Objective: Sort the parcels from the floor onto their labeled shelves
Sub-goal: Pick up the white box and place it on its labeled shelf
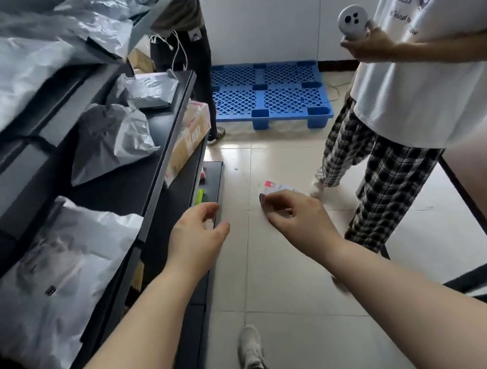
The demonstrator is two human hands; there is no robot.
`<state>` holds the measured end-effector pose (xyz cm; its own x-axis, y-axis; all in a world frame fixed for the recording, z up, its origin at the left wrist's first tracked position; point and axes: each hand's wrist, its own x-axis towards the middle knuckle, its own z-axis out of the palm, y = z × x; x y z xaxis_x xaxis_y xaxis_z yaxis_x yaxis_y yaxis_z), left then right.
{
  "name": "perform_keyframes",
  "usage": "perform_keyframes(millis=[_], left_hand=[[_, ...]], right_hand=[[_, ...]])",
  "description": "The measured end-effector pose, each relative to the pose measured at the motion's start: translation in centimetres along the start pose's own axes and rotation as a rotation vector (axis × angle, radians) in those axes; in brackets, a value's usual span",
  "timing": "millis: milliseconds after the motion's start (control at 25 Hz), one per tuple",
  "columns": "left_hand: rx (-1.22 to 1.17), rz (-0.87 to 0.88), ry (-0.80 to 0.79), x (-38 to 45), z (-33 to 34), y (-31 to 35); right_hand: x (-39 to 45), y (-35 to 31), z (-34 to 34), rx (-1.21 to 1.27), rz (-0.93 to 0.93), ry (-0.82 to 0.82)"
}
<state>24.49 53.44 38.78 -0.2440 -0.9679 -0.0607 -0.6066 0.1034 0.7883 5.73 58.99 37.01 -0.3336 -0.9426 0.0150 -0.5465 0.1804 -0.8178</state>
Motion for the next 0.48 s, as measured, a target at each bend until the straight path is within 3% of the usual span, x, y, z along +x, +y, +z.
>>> perform_keyframes(millis=[480], left_hand=[[0.033, 0.002, -0.082, 24.1, 5.3, 3.2]], right_hand=[[22.8, 4.7, -0.3, 0.018, 0.068, 0.039]])
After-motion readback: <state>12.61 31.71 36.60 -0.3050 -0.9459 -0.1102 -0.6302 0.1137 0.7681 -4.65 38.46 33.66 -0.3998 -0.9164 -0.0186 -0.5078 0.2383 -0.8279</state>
